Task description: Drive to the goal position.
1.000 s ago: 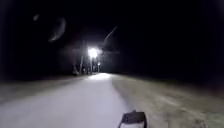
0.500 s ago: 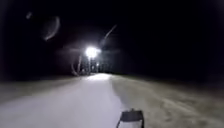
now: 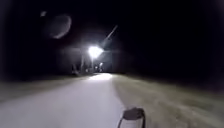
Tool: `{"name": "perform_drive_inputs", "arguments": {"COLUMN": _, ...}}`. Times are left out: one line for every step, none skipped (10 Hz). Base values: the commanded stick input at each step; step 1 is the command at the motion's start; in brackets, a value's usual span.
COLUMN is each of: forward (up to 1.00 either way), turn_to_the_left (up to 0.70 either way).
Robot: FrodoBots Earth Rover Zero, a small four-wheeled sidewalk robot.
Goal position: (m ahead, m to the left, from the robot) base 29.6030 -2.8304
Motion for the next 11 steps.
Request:
{"name": "perform_drive_inputs", "arguments": {"forward": 1.0, "turn_to_the_left": 0.0}}
{"name": "perform_drive_inputs", "arguments": {"forward": 1.0, "turn_to_the_left": 0.0}}
{"name": "perform_drive_inputs", "arguments": {"forward": 1.0, "turn_to_the_left": 0.11}}
{"name": "perform_drive_inputs", "arguments": {"forward": 1.0, "turn_to_the_left": 0.24}}
{"name": "perform_drive_inputs", "arguments": {"forward": 1.0, "turn_to_the_left": 0.18}}
{"name": "perform_drive_inputs", "arguments": {"forward": 1.0, "turn_to_the_left": 0.12}}
{"name": "perform_drive_inputs", "arguments": {"forward": 1.0, "turn_to_the_left": 0.06}}
{"name": "perform_drive_inputs", "arguments": {"forward": 1.0, "turn_to_the_left": 0.0}}
{"name": "perform_drive_inputs", "arguments": {"forward": 1.0, "turn_to_the_left": 0.0}}
{"name": "perform_drive_inputs", "arguments": {"forward": 1.0, "turn_to_the_left": 0.0}}
{"name": "perform_drive_inputs", "arguments": {"forward": 1.0, "turn_to_the_left": 0.0}}
